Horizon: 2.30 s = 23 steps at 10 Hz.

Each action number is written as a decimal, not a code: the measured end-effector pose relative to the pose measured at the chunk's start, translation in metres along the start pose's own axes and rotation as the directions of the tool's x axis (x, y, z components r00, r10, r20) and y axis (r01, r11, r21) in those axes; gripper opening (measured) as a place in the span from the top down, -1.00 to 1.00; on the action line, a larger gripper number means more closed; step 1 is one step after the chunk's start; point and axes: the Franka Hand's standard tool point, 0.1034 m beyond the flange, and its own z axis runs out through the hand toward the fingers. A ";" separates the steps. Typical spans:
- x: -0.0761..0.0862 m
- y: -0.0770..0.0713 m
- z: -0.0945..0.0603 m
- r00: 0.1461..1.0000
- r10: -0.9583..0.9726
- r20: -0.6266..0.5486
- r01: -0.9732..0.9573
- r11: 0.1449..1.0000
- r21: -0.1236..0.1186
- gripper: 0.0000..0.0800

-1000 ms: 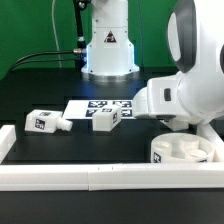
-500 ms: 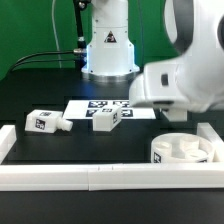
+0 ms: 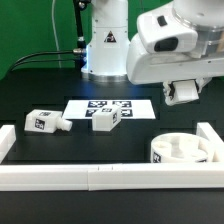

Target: Assemble stool

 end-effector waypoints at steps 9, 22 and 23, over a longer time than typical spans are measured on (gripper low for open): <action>0.057 0.027 -0.068 0.812 -0.083 -0.578 0.057 0.996 -0.063 0.16; 0.097 0.011 -0.070 0.786 -0.078 -0.613 0.055 0.997 -0.055 0.16; 0.097 0.011 -0.070 0.786 -0.078 -0.613 0.055 0.997 -0.055 0.16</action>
Offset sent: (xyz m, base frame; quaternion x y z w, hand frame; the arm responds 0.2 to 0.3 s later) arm 0.0738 -0.0209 0.0425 0.0280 0.1392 -0.0520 0.9885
